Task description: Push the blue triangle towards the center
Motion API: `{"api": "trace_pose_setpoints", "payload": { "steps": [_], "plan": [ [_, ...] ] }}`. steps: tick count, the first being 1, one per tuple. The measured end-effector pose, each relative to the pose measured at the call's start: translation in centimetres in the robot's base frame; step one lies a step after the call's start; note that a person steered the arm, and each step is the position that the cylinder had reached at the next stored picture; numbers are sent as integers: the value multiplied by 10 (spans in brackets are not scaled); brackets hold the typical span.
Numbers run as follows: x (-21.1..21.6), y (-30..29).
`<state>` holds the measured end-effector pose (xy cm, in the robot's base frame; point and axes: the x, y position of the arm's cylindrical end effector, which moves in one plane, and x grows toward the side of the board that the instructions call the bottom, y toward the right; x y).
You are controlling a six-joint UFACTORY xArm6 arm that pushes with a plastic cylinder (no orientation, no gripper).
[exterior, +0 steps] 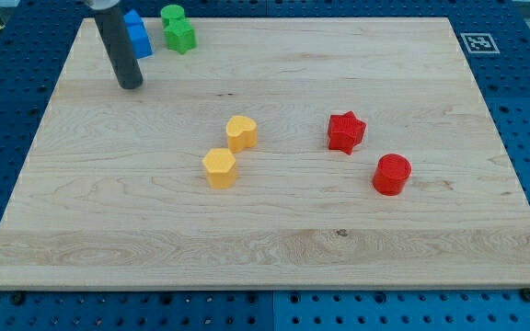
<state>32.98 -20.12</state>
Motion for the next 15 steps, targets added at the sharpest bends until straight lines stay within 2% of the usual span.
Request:
{"api": "trace_pose_setpoints", "payload": {
  "steps": [1, 3, 4, 7, 10, 13, 15],
  "plan": [
    [-13, -27],
    [-112, -57],
    [-139, -58],
    [-135, -30],
    [-90, 41],
    [-42, 47],
    [-42, 72]
  ]
}}
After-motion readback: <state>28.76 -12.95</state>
